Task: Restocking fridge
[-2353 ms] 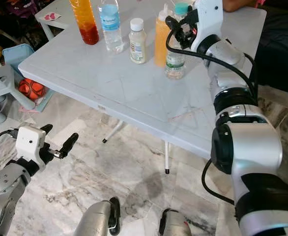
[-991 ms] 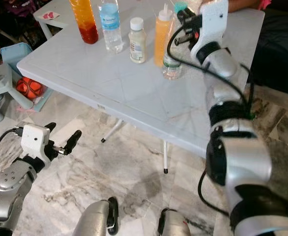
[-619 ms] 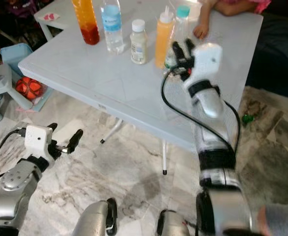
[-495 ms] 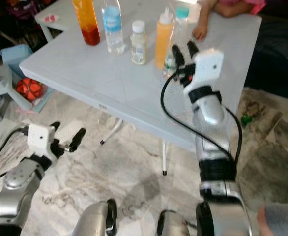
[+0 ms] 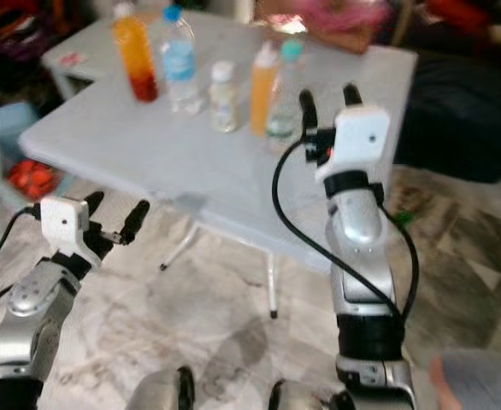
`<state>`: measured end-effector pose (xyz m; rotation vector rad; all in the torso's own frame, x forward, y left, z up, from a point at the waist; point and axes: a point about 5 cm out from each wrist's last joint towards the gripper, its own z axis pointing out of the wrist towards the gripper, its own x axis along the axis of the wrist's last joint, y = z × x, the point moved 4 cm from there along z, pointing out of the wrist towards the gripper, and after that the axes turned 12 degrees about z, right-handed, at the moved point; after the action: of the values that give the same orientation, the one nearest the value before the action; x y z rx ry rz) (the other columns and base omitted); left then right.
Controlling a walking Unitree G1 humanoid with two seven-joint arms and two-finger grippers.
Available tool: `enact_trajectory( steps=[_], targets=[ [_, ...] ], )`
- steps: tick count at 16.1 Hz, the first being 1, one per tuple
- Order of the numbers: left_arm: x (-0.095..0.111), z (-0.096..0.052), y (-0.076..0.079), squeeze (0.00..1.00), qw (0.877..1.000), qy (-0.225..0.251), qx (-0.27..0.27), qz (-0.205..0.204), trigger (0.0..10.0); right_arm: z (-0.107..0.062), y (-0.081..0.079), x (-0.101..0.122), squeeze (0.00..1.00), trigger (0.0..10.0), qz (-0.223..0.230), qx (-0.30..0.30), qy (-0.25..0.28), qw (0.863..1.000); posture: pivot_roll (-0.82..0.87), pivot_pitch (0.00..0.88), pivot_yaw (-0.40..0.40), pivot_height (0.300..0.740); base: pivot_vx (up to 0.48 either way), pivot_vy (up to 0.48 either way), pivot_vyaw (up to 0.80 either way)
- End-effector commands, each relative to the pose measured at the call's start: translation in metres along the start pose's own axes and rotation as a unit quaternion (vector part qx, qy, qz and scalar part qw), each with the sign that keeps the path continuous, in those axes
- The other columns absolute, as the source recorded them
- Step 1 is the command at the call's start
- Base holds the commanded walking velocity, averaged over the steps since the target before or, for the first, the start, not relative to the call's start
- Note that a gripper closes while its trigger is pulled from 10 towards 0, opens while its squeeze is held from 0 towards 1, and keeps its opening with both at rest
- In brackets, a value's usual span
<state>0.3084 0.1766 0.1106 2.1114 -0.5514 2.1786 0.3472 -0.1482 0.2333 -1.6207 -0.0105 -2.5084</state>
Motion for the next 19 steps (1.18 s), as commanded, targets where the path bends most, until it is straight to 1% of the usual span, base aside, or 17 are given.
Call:
enact_trajectory(
  steps=[1,6,9,11,12,16,17,18,19],
  targets=[
    [-0.001,-0.001,-0.003,0.0,1.0,-0.002,0.001,0.003,10.0,0.0,-0.004,0.005,1.0,10.0,0.0,0.006,0.005,1.0,0.07,0.069,0.02,0.74,0.36,0.0,0.0],
    [0.0,0.001,-0.003,0.0,1.0,0.002,0.004,0.0,10.0,0.002,-0.006,0.012,1.0,10.0,-0.006,0.001,0.001,1.0,0.07,0.061,0.014,0.74,0.361,0.0,0.0],
    [0.001,0.001,-0.004,0.0,1.0,0.003,0.006,0.002,10.0,-0.002,-0.013,0.009,1.0,10.0,0.004,0.018,-0.007,1.0,0.07,0.059,0.012,0.74,0.349,0.0,0.0],
    [0.001,0.001,-0.005,0.0,1.0,0.004,0.014,-0.004,10.0,-0.004,-0.017,0.008,1.0,10.0,0.007,0.026,-0.011,1.0,0.07,0.058,0.012,0.74,0.407,0.0,0.0],
    [0.003,0.001,-0.005,0.0,1.0,0.011,0.011,0.0,10.0,-0.004,-0.018,0.007,1.0,10.0,0.007,0.028,-0.013,0.999,0.07,0.057,0.01,0.74,0.0,0.0,0.0],
    [0.001,0.0,-0.005,0.0,1.0,0.006,0.014,0.0,10.0,0.001,-0.019,0.008,1.0,10.0,0.01,0.042,-0.016,0.999,0.07,0.063,0.008,0.74,0.0,0.0,0.0],
    [0.0,0.0,-0.006,0.0,1.0,0.005,0.015,0.0,10.0,0.004,-0.019,0.008,0.89,10.0,0.011,0.047,-0.019,0.999,0.07,0.063,0.008,0.74,0.0,0.0,0.0],
    [0.0,-0.002,-0.006,0.0,1.0,0.004,0.015,0.001,10.0,0.009,-0.021,0.009,0.67,10.0,0.014,0.068,-0.023,0.997,0.08,0.071,0.013,0.74,0.0,0.0,0.0],
    [-0.001,-0.003,-0.007,0.0,1.0,0.003,0.016,0.002,10.0,0.012,-0.023,0.009,0.0,10.0,0.017,0.085,-0.025,0.996,0.08,0.074,0.015,0.74,0.0,0.0,0.0]
  ],
)
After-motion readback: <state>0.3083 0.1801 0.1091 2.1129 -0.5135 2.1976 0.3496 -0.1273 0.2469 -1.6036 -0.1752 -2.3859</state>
